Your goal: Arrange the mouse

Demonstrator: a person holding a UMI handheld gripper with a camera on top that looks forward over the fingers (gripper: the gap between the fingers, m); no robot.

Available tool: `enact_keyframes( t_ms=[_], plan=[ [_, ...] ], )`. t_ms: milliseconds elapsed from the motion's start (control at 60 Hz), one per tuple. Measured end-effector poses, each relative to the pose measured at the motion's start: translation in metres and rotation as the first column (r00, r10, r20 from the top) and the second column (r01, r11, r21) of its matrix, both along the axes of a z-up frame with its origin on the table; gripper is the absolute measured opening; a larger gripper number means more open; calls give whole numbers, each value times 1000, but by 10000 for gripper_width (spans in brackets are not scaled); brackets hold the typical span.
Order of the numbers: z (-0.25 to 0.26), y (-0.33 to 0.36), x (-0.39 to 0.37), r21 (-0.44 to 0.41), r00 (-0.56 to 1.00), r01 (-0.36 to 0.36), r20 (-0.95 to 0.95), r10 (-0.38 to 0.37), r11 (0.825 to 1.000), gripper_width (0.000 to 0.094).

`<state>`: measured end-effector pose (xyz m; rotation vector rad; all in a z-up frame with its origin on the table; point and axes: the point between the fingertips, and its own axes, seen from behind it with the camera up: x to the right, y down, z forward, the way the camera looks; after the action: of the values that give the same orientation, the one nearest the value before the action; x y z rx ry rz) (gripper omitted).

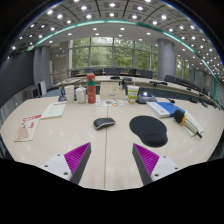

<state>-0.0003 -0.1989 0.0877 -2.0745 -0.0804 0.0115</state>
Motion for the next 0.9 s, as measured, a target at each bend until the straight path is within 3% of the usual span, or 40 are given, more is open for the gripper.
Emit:
enact_keyframes(
  t_ms=[300, 450, 733, 783, 900],
  plan=[
    [-68, 153, -59, -69, 999, -5, -38, 3, 998, 857],
    [-97, 190, -69, -132, 1000, -6, -26, 3, 991, 858],
    [-100, 240, -82, -153, 1000, -4, 6, 5, 988, 850],
    [-100, 246, -84, -159, 1000, -5, 13, 7, 987, 817],
    [-101, 257, -87, -169, 1000, 14, 12, -12, 985, 626]
  ],
)
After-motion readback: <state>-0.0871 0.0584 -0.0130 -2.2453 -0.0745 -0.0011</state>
